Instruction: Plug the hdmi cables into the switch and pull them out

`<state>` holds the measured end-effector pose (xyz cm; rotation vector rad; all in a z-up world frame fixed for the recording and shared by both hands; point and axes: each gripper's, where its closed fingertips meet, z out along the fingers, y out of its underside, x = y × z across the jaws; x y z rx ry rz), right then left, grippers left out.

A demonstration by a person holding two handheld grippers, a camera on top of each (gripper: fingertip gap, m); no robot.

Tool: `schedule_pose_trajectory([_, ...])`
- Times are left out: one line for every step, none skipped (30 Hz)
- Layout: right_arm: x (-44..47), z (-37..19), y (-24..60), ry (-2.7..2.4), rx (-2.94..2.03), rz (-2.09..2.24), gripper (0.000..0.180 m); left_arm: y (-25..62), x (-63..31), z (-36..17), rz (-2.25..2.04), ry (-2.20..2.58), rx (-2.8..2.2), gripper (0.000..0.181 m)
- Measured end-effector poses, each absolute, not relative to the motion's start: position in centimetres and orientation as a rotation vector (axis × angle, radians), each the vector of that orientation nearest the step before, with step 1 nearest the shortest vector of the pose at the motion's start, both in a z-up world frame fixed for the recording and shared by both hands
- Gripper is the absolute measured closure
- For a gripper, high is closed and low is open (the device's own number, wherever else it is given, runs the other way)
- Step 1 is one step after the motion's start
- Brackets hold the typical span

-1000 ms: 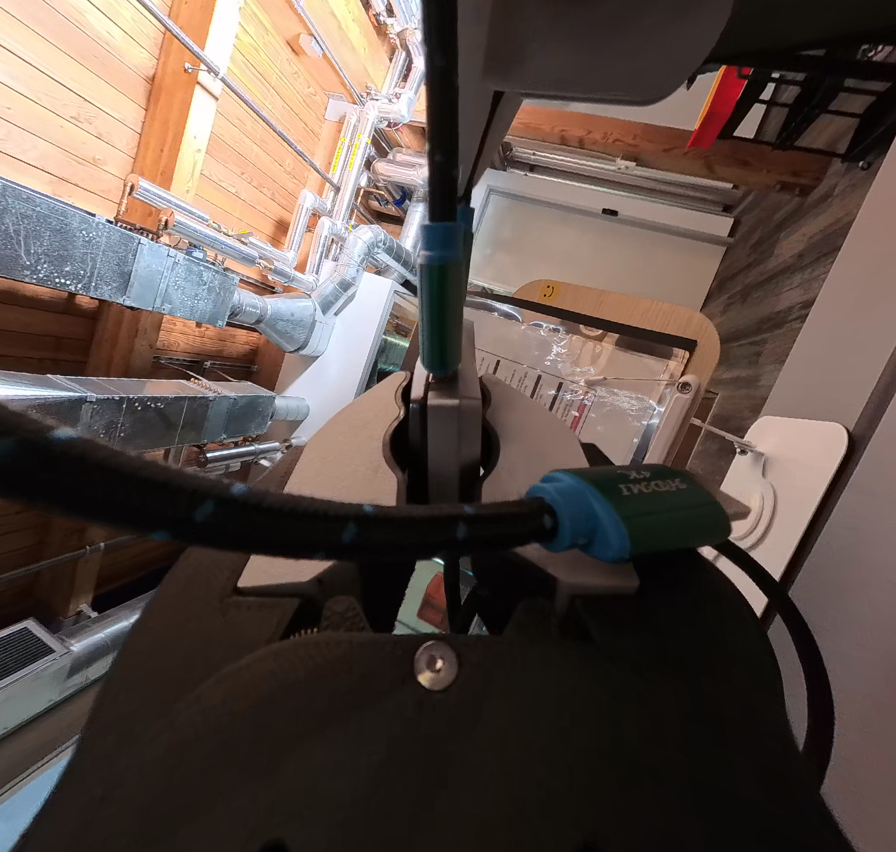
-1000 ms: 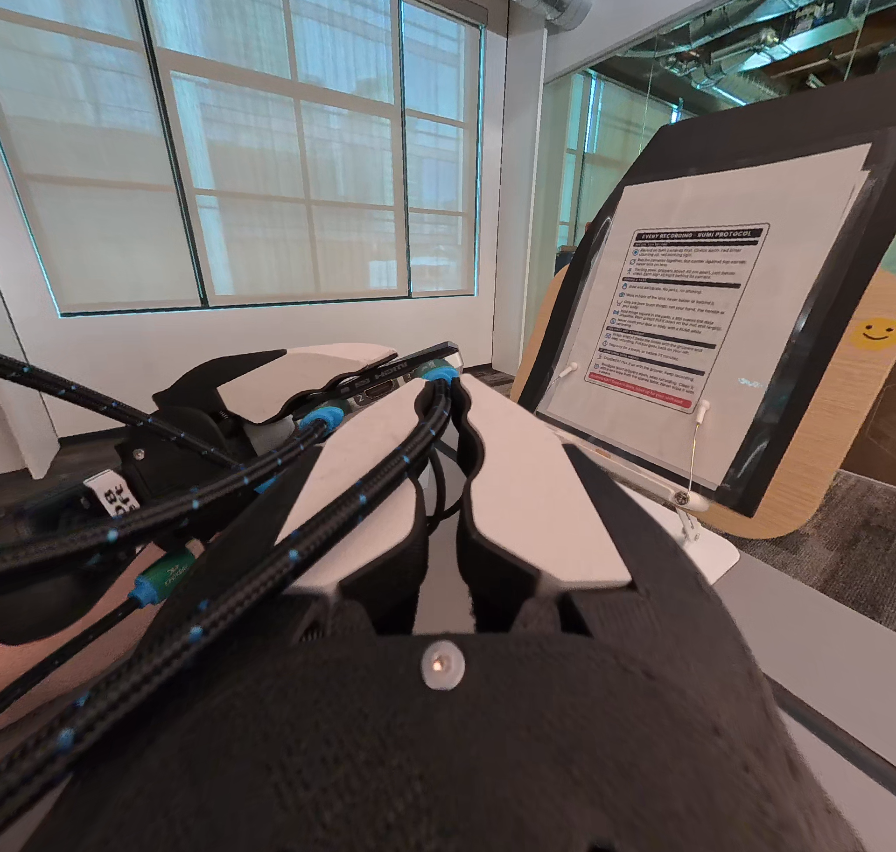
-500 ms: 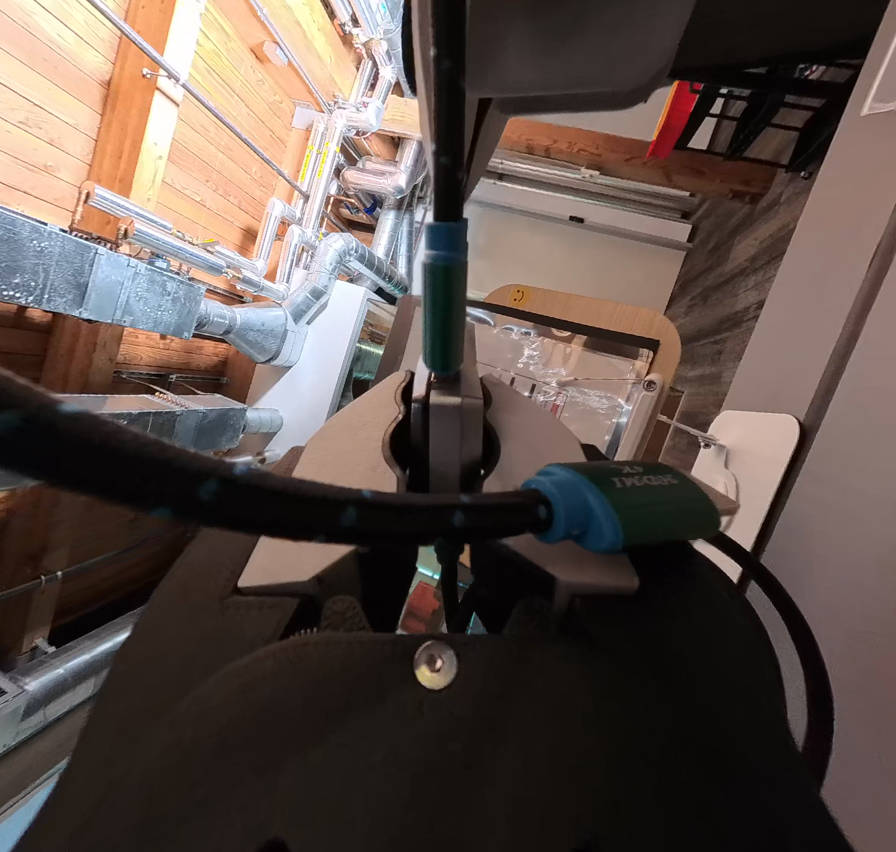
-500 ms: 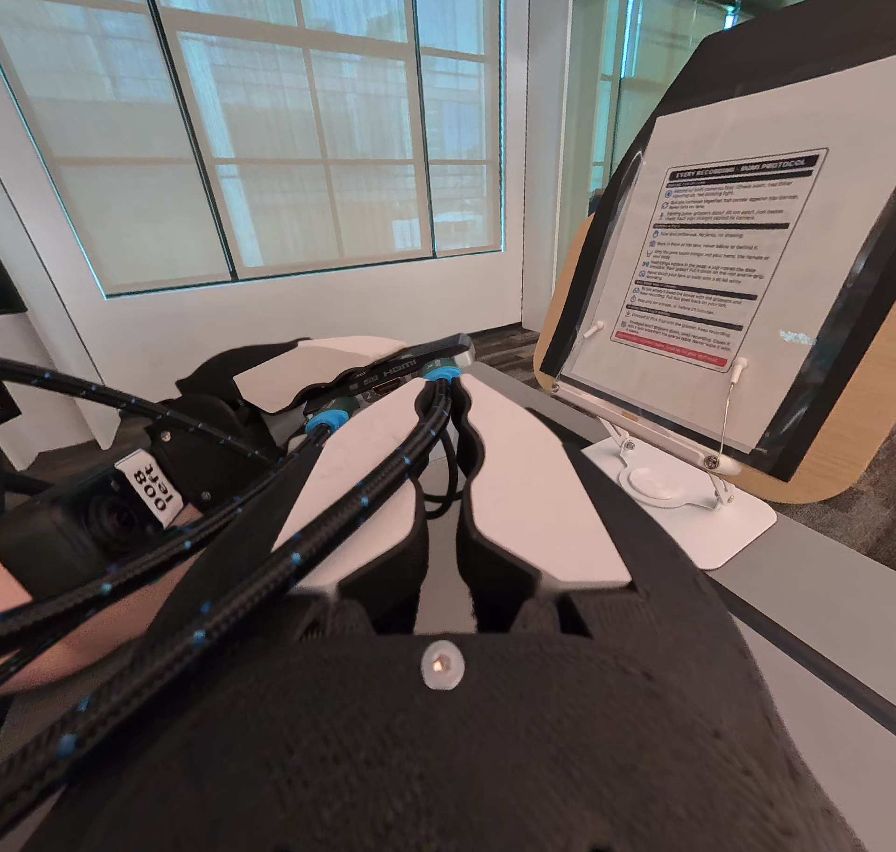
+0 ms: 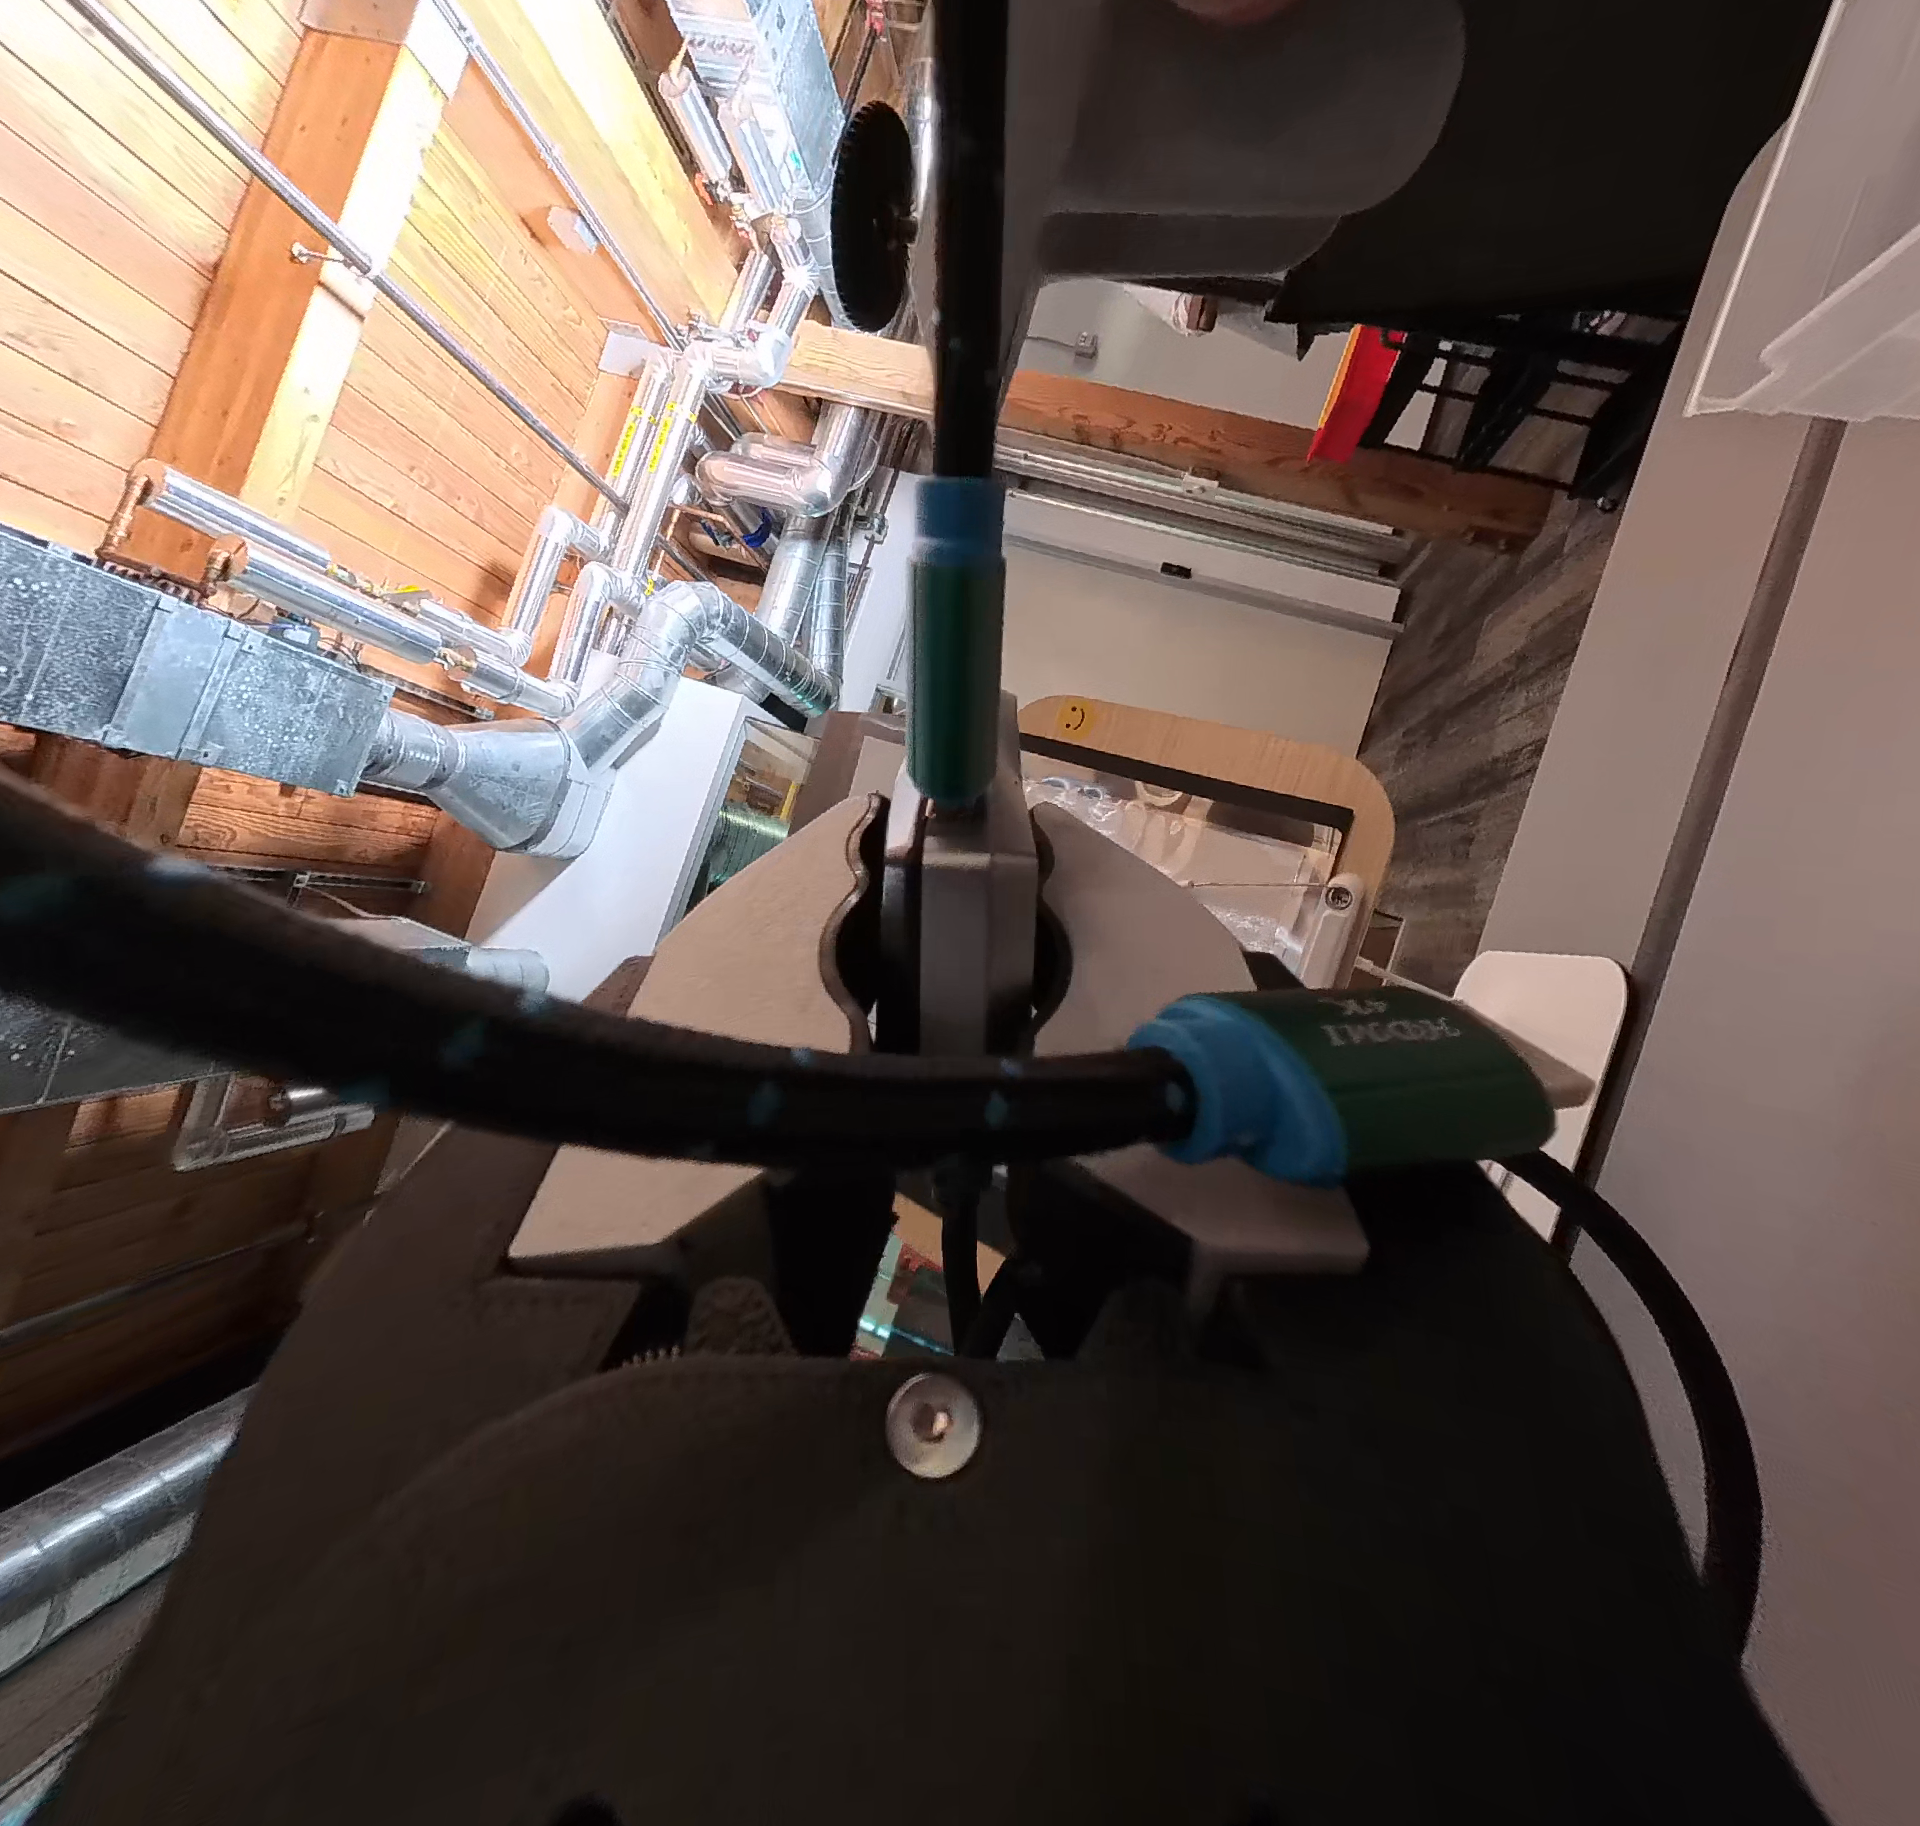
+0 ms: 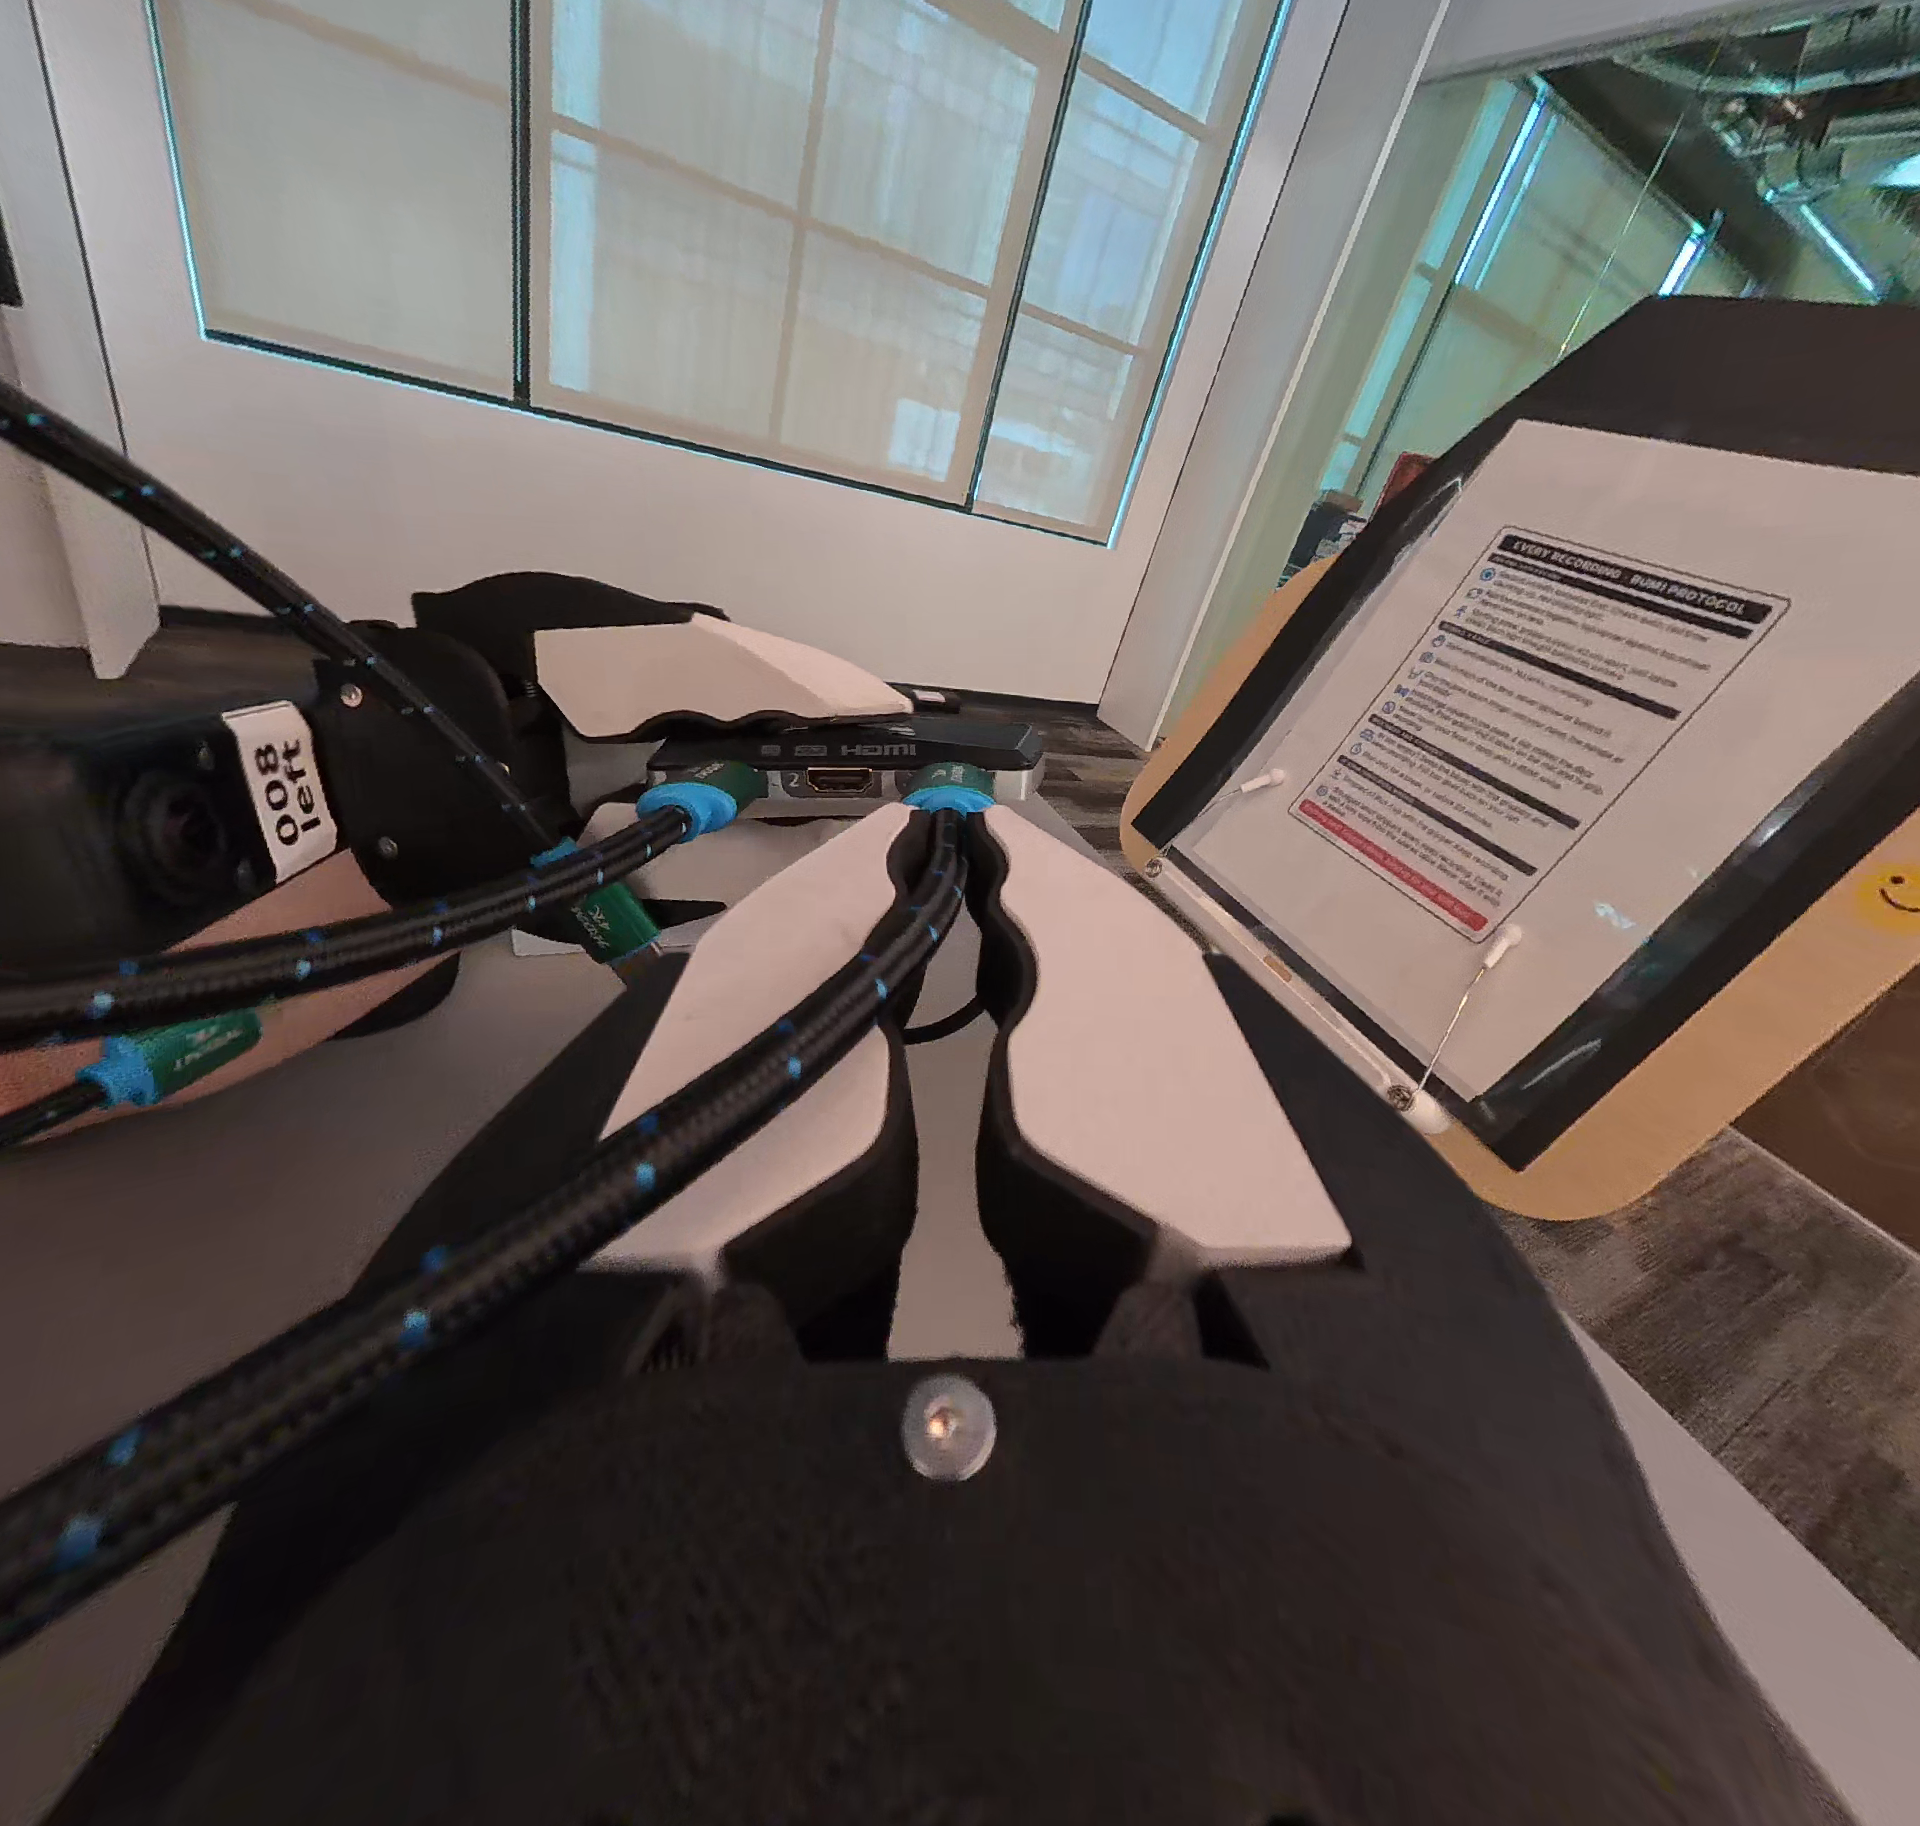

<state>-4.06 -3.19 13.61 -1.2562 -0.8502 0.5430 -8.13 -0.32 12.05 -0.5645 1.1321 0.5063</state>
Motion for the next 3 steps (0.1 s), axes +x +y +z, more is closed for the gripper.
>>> schedule_pose_trajectory([-4.08, 13.57, -3.28, -0.859, -1.257, 0.538, 0.172, -0.43, -8.13, 12.03, 0.501, 1.135, -0.565, 0.159])
schedule_pose_trajectory([-4.1, 13.59, -3.37, -0.863, -1.259, 0.536, 0.172, -0.51, -8.12, 12.03, 0.497, 1.137, -0.566, 0.159])
schedule_pose_trajectory([-4.11, 13.64, -3.45, -0.862, -1.261, 0.54, 0.172, -0.61, -8.12, 12.07, 0.493, 1.136, -0.567, 0.159])
